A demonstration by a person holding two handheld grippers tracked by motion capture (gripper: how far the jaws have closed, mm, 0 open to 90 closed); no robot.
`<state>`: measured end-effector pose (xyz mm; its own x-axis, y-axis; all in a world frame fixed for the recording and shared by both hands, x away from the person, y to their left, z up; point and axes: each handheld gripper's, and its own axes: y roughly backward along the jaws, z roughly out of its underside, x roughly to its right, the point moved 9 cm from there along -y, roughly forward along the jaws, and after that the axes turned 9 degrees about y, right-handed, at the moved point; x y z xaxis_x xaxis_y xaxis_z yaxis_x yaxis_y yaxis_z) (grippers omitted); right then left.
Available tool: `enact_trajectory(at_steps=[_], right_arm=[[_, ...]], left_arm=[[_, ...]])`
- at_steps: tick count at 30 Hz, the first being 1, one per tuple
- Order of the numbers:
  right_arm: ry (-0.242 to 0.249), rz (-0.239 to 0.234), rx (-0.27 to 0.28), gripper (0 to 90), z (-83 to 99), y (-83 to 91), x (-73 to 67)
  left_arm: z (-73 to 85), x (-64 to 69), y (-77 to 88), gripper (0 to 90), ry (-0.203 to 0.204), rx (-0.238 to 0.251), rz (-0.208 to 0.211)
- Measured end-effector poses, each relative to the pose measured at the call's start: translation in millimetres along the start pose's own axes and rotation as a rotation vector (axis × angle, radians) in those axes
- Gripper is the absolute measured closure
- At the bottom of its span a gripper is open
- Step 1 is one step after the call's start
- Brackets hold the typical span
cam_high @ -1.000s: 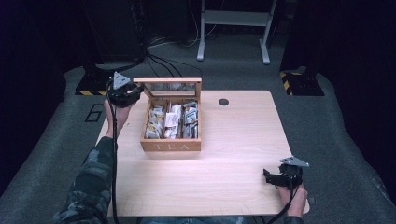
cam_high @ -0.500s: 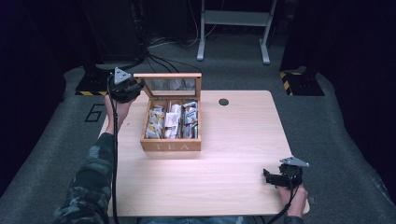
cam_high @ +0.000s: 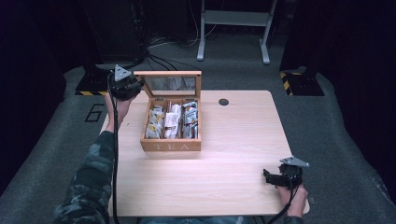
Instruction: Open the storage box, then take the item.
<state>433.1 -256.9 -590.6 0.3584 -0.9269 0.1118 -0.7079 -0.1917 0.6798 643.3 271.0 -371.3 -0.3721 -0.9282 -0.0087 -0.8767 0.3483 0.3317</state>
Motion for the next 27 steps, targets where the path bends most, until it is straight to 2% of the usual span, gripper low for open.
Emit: enact_trajectory(at_steps=[11,15,19,27], right_arm=[[0.012,-0.011,-0.008,5.9,0.1,-0.1,-0.1],[-0.026,-0.037,-0.007,4.5,-2.2,0.3,0.8],[-0.013,-0.04,-0.014,4.1,-5.9,2.0,-0.7],[0.015,-0.089,0.007,5.5,-30.9,10.6,-15.5]], left_arm=[[-0.8,-0.4,-1.4,65.3,0.01,0.01,-0.004],[-1.0,-0.3,-1.5,65.3,0.007,0.012,-0.012],[-1.3,-0.6,-1.8,65.3,0.005,0.007,-0.011],[-1.8,-0.5,-2.5,65.3,0.012,0.008,-0.011]])
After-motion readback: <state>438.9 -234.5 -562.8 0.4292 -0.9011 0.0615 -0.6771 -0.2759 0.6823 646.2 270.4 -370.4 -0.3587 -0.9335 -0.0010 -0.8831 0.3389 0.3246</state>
